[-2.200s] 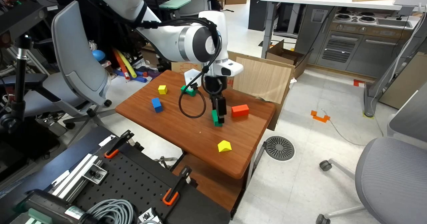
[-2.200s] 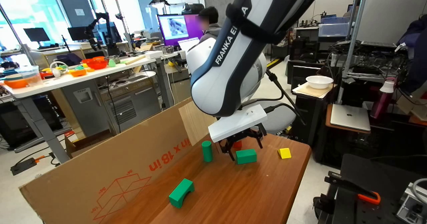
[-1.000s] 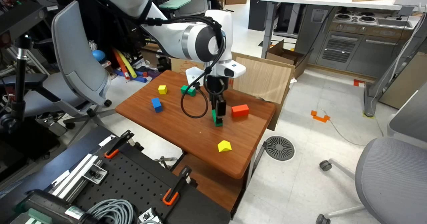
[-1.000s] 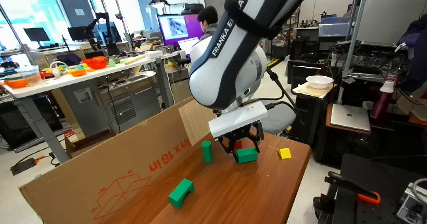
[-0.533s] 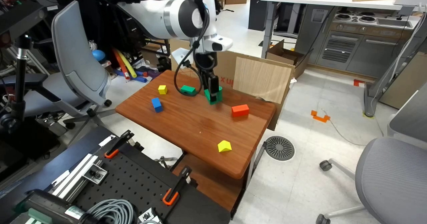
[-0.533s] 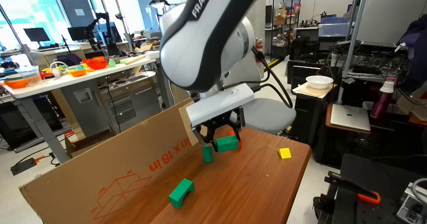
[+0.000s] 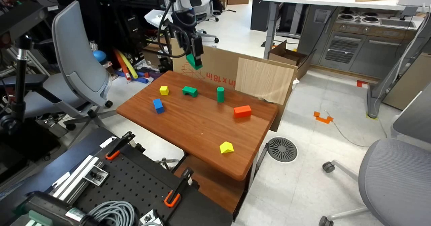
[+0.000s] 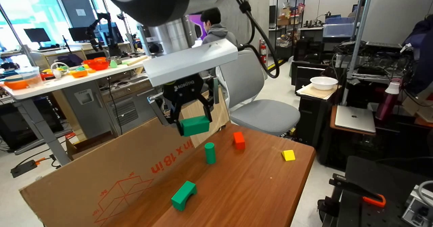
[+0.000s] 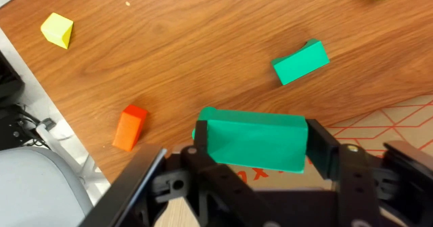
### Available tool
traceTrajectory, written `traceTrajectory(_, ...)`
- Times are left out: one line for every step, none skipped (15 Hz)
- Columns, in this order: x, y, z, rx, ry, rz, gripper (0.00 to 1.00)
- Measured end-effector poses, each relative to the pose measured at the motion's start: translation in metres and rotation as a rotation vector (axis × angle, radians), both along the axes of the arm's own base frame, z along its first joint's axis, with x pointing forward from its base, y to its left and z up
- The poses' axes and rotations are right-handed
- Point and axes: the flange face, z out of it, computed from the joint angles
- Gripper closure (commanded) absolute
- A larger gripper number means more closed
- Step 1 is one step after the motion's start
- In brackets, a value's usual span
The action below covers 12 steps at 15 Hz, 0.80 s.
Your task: Put the green block on top of the other green block
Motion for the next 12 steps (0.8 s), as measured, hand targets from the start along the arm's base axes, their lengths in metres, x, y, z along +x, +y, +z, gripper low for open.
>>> traceTrajectory(-0.001, 0.006, 0.001, 0.003, 0.010, 0.030, 0.55)
traceTrajectory(-0.002, 0.013, -0.001, 0.005, 0.026, 0.064, 0.55)
traceTrajectory(-0.004, 0.018, -0.005, 0.004, 0.051, 0.092, 0.55)
traceTrajectory(-0.005, 0.022, -0.010, 0.001, 0.077, 0.115, 0.55)
traceTrajectory(-0.006, 0.026, -0.016, -0.004, 0.104, 0.136, 0.55)
traceTrajectory(-0.005, 0.029, -0.024, -0.011, 0.128, 0.155, 0.55)
traceTrajectory(-0.003, 0.031, -0.032, -0.020, 0.148, 0.172, 0.55)
traceTrajectory(0.000, 0.034, -0.040, -0.027, 0.161, 0.189, 0.55)
traceTrajectory(0.003, 0.035, -0.048, -0.032, 0.169, 0.205, 0.55)
traceTrajectory(0.007, 0.036, -0.057, -0.045, 0.174, 0.219, 0.55)
traceTrajectory(0.011, 0.037, -0.063, -0.060, 0.177, 0.229, 0.55)
traceTrajectory(0.014, 0.038, -0.069, -0.077, 0.177, 0.241, 0.55)
